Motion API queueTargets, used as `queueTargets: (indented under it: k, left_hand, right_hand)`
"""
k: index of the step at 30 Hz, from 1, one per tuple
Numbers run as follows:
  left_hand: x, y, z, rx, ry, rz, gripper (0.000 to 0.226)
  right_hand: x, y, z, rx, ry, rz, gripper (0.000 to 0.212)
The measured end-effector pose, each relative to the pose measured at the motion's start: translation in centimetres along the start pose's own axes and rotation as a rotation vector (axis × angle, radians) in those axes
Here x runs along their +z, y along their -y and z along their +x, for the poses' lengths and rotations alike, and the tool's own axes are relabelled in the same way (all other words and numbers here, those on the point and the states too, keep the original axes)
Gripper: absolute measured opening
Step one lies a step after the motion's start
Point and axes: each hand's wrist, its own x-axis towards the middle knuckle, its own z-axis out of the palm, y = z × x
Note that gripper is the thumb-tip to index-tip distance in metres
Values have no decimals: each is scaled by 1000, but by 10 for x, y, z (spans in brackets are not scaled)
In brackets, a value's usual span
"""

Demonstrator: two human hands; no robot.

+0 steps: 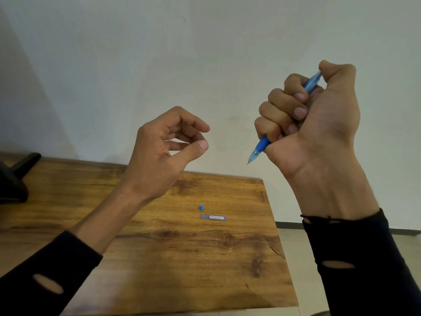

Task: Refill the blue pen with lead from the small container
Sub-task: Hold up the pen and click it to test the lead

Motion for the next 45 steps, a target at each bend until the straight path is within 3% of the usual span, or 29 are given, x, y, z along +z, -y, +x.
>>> queueTargets:
  k: [27, 30, 33, 37, 41, 45]
  left_hand:
    - [2, 8, -3, 40, 44, 20, 25]
    - [2, 14, -4, 37, 48, 14, 26]
    - [1, 24, -8, 12, 42, 6, 27]
    - [1, 40, -11, -33, 52, 12, 26]
    - [5, 50, -11, -61, 65, 21, 25]
    - [7, 58, -9, -87, 42, 7, 25]
  right_hand:
    - [-7, -3, 9, 8, -17, 35, 58]
    - [-11, -7, 16, 7, -43, -6, 46]
    - [-22, -14, 29, -6, -75, -195, 19]
    - [-58, -35, 54, -71, -173, -665, 17]
    - [-111, -74, 73, 109, -256, -1060, 19]
    - [-161, -122, 79, 105, -324, -1350, 17]
